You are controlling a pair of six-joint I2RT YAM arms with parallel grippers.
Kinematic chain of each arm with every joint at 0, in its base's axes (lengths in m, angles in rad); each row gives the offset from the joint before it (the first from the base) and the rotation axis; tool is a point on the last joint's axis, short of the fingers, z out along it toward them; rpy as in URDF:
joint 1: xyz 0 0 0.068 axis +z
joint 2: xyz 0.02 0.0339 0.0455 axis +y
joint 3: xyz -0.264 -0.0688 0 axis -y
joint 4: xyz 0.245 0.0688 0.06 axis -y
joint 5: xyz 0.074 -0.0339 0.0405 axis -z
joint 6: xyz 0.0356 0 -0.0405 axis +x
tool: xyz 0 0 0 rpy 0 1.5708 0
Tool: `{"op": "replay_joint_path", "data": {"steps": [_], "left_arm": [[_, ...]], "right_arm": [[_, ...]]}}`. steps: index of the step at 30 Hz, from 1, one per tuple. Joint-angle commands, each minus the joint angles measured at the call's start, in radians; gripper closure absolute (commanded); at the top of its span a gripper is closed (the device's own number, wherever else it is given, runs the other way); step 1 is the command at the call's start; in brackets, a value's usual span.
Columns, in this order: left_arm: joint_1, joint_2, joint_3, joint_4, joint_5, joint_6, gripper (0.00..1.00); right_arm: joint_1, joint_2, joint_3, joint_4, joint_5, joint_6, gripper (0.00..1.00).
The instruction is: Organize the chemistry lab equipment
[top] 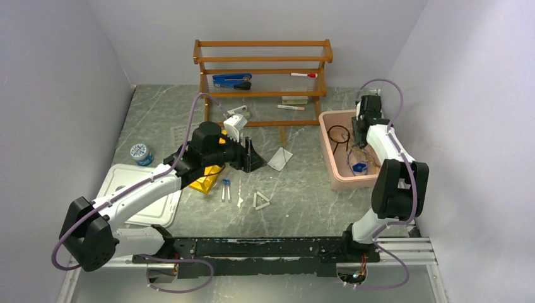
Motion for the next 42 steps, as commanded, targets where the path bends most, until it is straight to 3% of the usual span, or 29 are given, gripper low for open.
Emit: {"op": "replay_joint_path", "data": {"steps": [1, 9, 15, 19, 23, 28, 30, 36, 42], "left_arm": [[0.002, 0.001, 0.027, 0.000, 0.017, 0.014, 0.26], [0.004, -0.010, 0.027, -0.026, -0.037, 0.002, 0.26], [0.007, -0.026, 0.040, -0.102, -0.173, -0.018, 0.23], [0.011, -0.061, 0.048, -0.162, -0.283, -0.028, 0.21], [0.014, -0.105, 0.032, -0.190, -0.351, -0.043, 0.17], [0.016, -0.119, 0.029, -0.150, -0.224, -0.004, 0.20], [0.017, -0.117, 0.034, -0.146, -0.199, 0.005, 0.22], [0.016, -0.128, 0.008, -0.132, -0.212, 0.012, 0.22], [0.016, -0.124, -0.011, -0.134, -0.227, 0.035, 0.22]], "right_arm": [[-0.006, -0.069, 0.060, -0.034, 0.036, 0.027, 0.57], [0.040, -0.139, 0.255, -0.173, -0.004, 0.201, 0.56], [0.358, -0.167, 0.312, -0.211, -0.010, 0.394, 0.55], [0.568, -0.157, 0.248, -0.121, -0.025, 0.536, 0.53], [0.692, -0.076, 0.171, -0.050, 0.007, 0.676, 0.53], [0.757, 0.092, 0.135, -0.021, -0.001, 0.834, 0.75], [0.768, 0.144, 0.144, -0.018, 0.017, 0.872, 0.78], [0.767, 0.235, 0.187, -0.005, 0.156, 0.893, 0.72], [0.737, 0.298, 0.188, 0.029, 0.192, 0.860, 0.71]]}}
